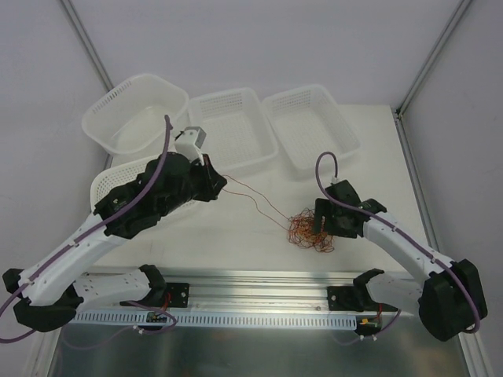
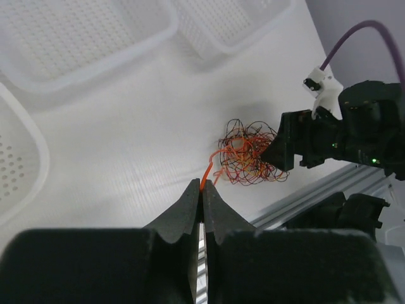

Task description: Untangle the cables

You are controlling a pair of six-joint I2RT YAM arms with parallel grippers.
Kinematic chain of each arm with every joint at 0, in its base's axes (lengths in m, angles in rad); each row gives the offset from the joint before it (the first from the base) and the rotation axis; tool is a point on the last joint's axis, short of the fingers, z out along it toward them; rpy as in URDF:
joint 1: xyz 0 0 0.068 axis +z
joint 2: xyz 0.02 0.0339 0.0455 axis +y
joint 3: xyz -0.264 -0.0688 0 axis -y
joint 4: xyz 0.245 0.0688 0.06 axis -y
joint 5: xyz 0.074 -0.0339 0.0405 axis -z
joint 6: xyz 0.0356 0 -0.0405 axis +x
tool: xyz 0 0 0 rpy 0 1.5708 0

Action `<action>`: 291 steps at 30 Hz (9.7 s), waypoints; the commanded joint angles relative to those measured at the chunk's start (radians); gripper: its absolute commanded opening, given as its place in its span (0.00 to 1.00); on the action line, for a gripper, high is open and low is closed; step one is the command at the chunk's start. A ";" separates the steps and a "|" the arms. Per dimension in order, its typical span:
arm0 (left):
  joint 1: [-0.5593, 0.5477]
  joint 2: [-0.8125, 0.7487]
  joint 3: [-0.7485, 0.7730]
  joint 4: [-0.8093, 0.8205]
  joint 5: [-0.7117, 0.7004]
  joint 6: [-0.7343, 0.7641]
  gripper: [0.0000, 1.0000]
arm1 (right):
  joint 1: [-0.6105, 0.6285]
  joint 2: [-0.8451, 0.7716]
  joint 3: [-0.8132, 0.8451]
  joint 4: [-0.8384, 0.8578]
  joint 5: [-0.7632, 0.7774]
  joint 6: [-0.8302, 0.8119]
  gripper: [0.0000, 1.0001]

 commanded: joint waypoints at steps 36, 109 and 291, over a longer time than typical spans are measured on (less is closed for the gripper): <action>0.012 0.152 0.688 -0.347 -0.175 0.238 0.00 | -0.441 -0.277 0.261 -0.188 -0.199 -0.168 0.78; 0.972 0.060 -0.046 0.001 0.007 0.294 0.00 | -0.375 -0.559 0.163 -0.248 -0.542 -0.245 0.97; 0.291 0.258 -0.355 0.099 0.354 -0.034 0.00 | -0.269 -0.168 0.524 -0.209 0.268 -0.102 0.07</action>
